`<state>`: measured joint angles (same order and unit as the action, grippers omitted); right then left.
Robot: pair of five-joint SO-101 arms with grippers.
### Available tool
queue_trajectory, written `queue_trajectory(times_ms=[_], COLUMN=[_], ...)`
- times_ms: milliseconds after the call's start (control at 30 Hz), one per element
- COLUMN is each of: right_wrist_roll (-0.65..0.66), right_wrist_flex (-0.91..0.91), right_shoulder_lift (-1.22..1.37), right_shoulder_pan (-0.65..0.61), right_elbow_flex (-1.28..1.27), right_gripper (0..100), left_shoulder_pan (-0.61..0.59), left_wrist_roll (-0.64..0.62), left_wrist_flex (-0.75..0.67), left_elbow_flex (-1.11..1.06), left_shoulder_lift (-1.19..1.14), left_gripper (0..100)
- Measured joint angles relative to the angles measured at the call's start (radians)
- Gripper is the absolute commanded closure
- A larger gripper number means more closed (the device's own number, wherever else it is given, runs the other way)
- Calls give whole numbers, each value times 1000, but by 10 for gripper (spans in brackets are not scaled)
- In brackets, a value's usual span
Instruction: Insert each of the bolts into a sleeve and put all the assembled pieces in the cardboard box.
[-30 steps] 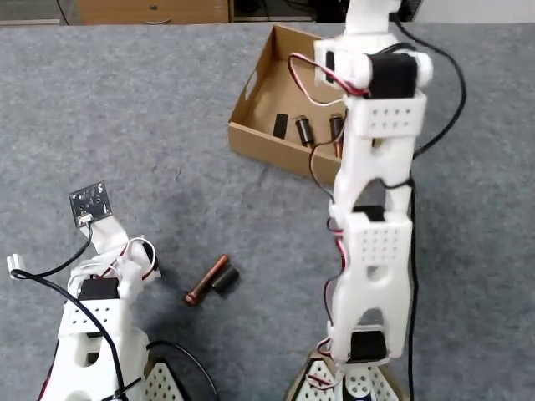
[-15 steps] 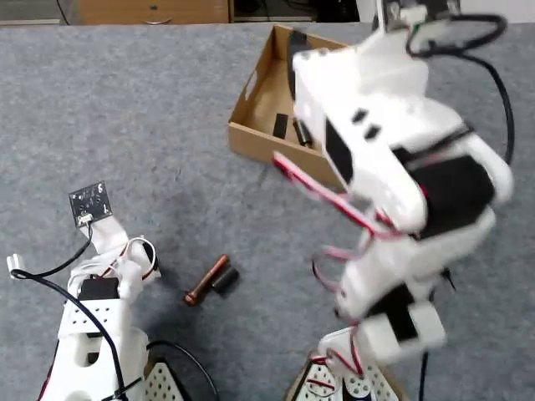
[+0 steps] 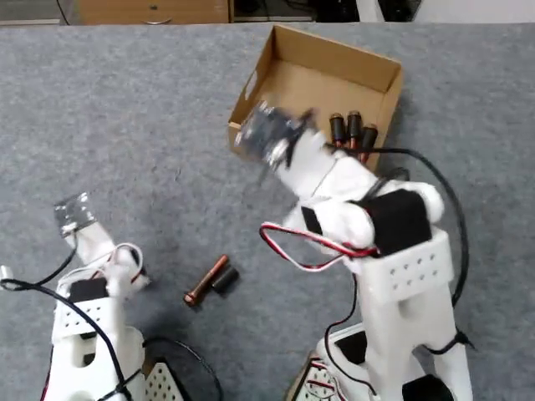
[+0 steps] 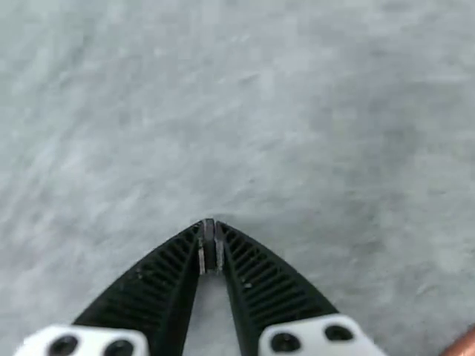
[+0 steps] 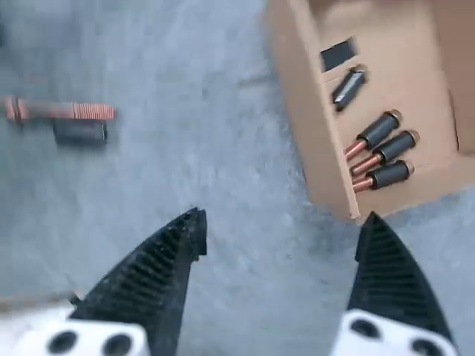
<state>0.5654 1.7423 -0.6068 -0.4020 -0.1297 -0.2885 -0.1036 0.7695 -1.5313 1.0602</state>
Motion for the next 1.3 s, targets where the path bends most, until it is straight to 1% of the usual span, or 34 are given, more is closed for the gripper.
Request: queue_trajectory(times_ms=[100, 233, 333, 400, 533, 667, 700, 800, 1000, 1067, 1167, 1300], right_wrist_roll=[233, 517, 681, 743, 770, 773, 773, 773, 773, 773, 773, 773], right_wrist_flex=[0, 0, 0, 0, -8, -9, -11, -11, -15, -15, -15, -48], right_shoulder_lift=[3, 58, 118, 161, 259, 373, 399, 479, 605, 634, 657, 667], right_shoulder_pan=[3, 2, -40, -84, -199, -281, -292, -322, -350, -350, -351, -384], right_elbow_flex=[-61, -83, -83, -83, -75, -51, -46, -44, -44, -44, -44, -44], right_gripper=[691, 691, 691, 691, 691, 691, 691, 691, 692, 692, 692, 692], left_shoulder_pan=[-112, -318, -491, -612, -841, -1040, -1088, -1212, -1445, -1524, -1571, -1574], left_wrist_roll=[97, 212, 299, 365, 548, 710, 735, 758, 753, 753, 755, 773], left_wrist_flex=[89, 130, 121, 81, -11, -94, -121, -221, -512, -575, -631, -649], left_elbow_flex=[17, 28, 28, 28, 0, -9, -18, -69, -135, -137, -137, -137], left_shoulder_lift=[0, 0, 0, 0, 0, 0, 0, 0, 0, 0, 0, 0], left_gripper=[982, 982, 982, 982, 982, 982, 982, 982, 982, 982, 982, 982])
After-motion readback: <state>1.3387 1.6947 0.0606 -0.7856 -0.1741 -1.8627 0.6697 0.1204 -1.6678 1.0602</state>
